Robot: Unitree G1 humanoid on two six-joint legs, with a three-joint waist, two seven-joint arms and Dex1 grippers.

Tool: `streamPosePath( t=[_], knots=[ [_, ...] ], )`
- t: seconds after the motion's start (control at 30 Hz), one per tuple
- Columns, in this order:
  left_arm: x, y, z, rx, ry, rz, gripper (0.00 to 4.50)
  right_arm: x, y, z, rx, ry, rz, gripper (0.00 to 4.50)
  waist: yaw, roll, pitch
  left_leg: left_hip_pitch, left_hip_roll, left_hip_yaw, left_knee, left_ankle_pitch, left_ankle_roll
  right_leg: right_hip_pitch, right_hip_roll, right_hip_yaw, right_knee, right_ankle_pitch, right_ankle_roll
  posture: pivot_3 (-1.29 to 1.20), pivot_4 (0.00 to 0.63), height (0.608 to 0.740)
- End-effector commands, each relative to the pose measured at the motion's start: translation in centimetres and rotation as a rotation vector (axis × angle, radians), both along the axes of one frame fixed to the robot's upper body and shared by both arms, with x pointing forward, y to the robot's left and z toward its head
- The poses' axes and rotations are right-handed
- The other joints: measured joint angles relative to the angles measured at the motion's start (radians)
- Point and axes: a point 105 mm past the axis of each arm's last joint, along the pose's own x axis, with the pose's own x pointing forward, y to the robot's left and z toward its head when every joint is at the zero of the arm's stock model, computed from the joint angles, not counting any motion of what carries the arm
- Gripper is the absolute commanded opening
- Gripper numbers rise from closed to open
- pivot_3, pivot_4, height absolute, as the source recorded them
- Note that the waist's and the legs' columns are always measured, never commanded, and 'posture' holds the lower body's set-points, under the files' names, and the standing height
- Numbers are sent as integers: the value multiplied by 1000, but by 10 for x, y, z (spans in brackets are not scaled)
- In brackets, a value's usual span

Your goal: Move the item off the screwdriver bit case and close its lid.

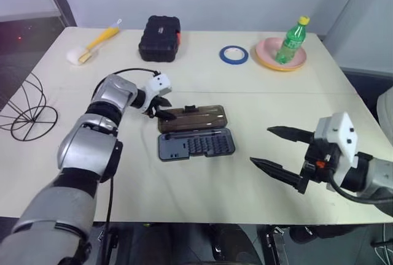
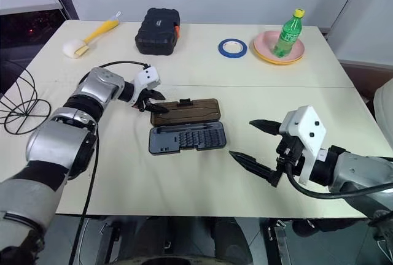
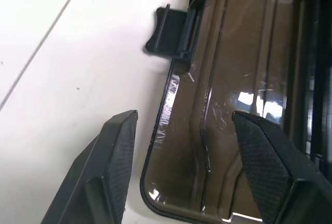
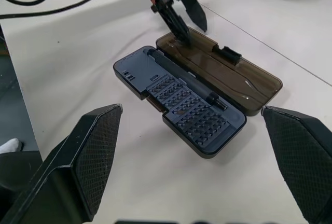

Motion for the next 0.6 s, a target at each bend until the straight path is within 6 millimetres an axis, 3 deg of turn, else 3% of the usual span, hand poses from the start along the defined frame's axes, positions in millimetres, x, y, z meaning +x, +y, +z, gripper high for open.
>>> streamPosePath(
  t=[0.03,0.13,0.4,0.6],
  knots=[
    [1,0,-6,23,-8,7,1657,-3,3,10,-15,-45,14,4500,0,0,0,0,0,0,0,0,0,0,0,0,0,0,0,0,150,737],
    [-3,1,-15,59,8,-10,129,-4,3,11,-15,-47,15,4500,0,0,0,0,0,0,0,0,0,0,0,0,0,0,0,0,150,737],
    [-14,4,-27,115,41,-109,58,-8,5,13,-20,-44,25,4500,1,1,-1,2,0,0,0,0,0,2,0,0,0,0,0,0,150,737],
    [-39,-7,-12,54,97,-395,58,-9,6,11,-31,-19,64,4500,0,1,-1,2,0,0,0,0,0,2,0,0,0,0,0,0,150,737]
  ],
)
